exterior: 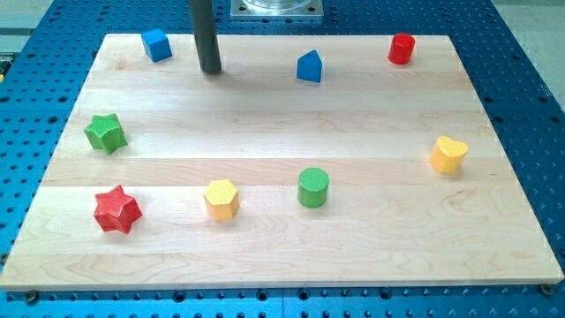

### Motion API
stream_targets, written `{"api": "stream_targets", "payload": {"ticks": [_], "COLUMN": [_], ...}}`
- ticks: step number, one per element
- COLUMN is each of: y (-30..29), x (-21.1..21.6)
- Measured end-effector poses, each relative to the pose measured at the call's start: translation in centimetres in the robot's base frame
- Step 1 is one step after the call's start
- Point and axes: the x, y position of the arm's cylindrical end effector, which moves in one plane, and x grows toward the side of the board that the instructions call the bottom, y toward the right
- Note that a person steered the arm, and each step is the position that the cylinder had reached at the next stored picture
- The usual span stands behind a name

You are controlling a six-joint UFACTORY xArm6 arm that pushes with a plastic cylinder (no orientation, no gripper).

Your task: Push the blue cube close the green star

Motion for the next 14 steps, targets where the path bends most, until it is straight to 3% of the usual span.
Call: {"api": "stream_targets", "payload": {"ticks": [1, 3, 4, 5, 6, 7, 8, 9, 10, 11, 12, 13, 14], "y": [-4.9, -11.6, -13.8, -15.1, -15.7, -16.0, -10.8, -14.3, -13.7, -17.4, -12.7, -13.9, -8.3], "x": [-4.7, 0.5, -1.0, 8.8, 8.4, 1.8, 0.6, 6.4, 5.0, 9.5, 13.6, 9.4, 6.6]}}
